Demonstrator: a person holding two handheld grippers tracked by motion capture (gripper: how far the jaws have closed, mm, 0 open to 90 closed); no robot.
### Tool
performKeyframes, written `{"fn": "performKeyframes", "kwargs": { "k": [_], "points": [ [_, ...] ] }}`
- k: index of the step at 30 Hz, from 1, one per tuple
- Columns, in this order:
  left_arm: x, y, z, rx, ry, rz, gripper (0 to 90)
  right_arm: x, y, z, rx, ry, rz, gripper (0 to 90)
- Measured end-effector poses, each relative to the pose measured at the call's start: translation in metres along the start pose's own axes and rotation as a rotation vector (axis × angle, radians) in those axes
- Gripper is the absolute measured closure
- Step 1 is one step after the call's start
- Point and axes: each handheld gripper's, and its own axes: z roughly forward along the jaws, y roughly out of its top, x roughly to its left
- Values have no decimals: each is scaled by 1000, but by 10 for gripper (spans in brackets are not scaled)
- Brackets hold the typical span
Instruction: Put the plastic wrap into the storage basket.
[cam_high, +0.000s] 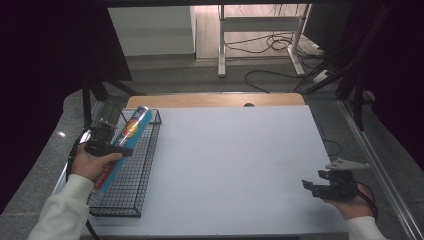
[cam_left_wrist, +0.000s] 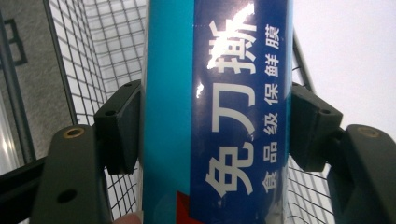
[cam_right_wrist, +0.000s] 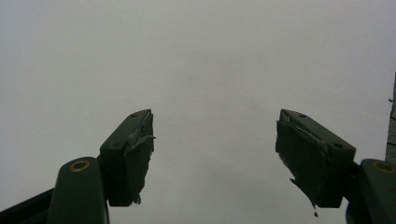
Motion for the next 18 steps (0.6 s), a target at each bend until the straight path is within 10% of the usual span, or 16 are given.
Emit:
{"fn": "performKeyframes", "kwargs": {
  "k": [18],
  "points": [
    [-7,0,44,114,82,-25,311,0,-2,3,17,1,-4,281]
  ]
}}
